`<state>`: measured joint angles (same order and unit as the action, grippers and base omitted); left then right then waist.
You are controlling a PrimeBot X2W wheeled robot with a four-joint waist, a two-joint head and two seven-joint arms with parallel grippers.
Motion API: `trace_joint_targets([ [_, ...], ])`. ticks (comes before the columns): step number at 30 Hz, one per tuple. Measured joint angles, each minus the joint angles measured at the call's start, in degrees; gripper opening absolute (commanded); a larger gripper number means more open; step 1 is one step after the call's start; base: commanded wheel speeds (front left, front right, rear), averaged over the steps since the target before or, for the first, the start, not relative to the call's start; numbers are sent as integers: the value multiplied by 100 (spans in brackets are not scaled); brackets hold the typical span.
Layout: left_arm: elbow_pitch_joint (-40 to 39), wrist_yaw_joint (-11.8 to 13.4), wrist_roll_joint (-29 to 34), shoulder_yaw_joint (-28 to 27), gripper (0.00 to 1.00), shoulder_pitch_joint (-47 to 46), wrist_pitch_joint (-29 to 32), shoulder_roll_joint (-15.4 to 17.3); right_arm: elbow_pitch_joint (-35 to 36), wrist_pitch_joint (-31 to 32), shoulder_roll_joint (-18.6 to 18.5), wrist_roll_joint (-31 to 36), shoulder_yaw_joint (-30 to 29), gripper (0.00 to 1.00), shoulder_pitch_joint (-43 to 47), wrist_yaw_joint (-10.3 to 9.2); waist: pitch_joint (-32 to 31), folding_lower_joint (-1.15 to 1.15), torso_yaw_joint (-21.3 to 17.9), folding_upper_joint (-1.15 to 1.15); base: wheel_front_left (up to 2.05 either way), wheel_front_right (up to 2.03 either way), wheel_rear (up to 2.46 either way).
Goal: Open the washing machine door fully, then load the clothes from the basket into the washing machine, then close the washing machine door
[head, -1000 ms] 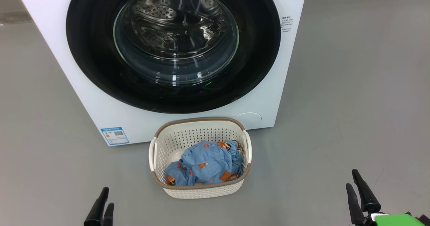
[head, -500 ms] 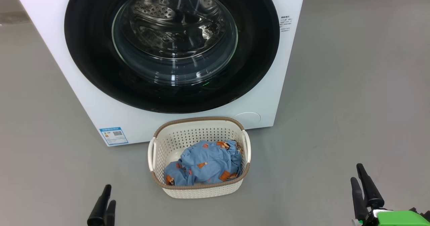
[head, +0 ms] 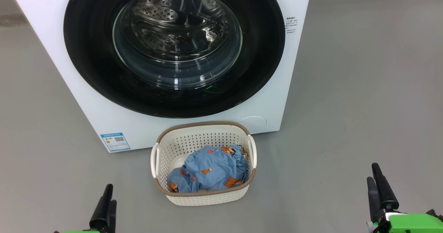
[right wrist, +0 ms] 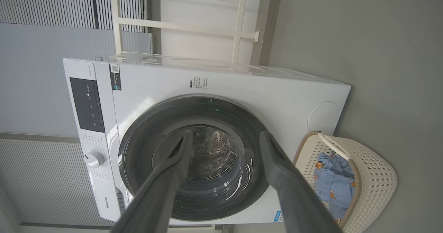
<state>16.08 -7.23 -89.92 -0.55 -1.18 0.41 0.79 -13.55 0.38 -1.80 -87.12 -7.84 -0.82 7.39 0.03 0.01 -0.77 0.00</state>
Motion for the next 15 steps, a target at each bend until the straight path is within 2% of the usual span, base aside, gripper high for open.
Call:
trace_joint_targets([
  [8,-144,0,309,-65,100,-1,-127,10,60,-140,-3,266,-48,100,-1,0,-44,0,3,0,0,0,0],
  [15,-411,59,613,-131,100,-1,-252,14,258,-260,-2,806,-105,100,-11,0,-77,0,22,0,0,0,0],
])
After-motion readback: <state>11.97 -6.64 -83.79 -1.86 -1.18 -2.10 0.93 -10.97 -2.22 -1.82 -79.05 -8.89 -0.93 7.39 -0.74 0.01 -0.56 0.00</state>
